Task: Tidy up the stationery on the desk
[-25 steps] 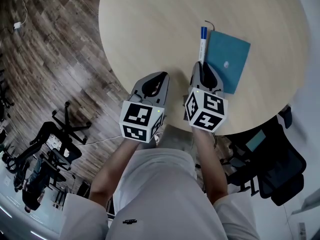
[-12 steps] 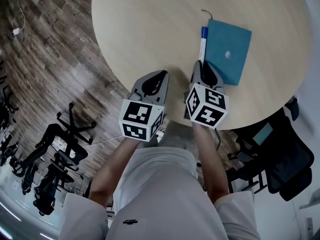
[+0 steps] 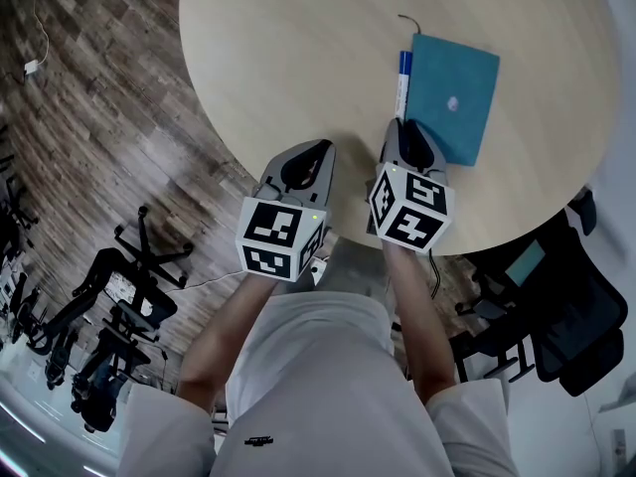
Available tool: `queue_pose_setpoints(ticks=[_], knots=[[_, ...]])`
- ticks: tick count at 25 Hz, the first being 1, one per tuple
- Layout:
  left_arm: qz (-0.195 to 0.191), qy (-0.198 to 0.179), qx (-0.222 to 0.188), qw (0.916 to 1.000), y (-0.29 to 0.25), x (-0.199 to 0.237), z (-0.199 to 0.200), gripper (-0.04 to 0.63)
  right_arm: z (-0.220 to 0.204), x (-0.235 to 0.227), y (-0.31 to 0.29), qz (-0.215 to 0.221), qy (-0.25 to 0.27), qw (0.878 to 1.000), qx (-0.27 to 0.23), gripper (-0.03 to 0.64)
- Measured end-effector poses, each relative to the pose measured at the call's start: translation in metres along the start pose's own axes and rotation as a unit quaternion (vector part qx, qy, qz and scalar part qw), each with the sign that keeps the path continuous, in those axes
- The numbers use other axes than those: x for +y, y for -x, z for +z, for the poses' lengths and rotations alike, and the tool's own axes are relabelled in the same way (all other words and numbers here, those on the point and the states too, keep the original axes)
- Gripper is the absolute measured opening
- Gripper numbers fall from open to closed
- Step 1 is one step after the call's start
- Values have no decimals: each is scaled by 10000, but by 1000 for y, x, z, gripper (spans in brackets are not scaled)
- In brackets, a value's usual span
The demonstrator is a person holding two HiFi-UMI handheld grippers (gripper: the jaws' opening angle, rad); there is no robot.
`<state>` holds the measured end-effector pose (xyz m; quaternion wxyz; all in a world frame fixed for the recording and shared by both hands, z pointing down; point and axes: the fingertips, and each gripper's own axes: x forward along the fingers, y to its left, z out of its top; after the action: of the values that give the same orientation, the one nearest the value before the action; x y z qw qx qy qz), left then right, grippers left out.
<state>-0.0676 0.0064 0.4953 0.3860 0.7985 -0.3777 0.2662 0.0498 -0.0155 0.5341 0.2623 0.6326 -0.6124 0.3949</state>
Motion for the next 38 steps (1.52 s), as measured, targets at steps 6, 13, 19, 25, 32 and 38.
queue_pose_setpoints(ticks=[6, 13, 19, 25, 32, 38], knots=[[5, 9, -23, 10000, 2, 0, -1, 23, 2, -1, 4, -15, 13, 10000, -88, 92], [-1, -8, -105, 9999, 9, -8, 3, 23, 7, 0, 19, 115, 50, 9996, -233, 92], [49, 51, -193, 9998, 19, -22, 15, 23, 16, 3, 50, 426, 273, 9982, -328, 92], [56, -95, -359, 9993, 36, -60, 38, 23, 31, -10, 98, 696, 422, 9953, -524, 91], [138, -211, -724, 9971, 74, -117, 61, 23, 48, -36, 170, 963, 718, 9886, -907, 41], [211, -362, -1013, 9940, 114, -174, 69, 23, 62, -54, 238, 1048, 859, 9832, -1226, 41]])
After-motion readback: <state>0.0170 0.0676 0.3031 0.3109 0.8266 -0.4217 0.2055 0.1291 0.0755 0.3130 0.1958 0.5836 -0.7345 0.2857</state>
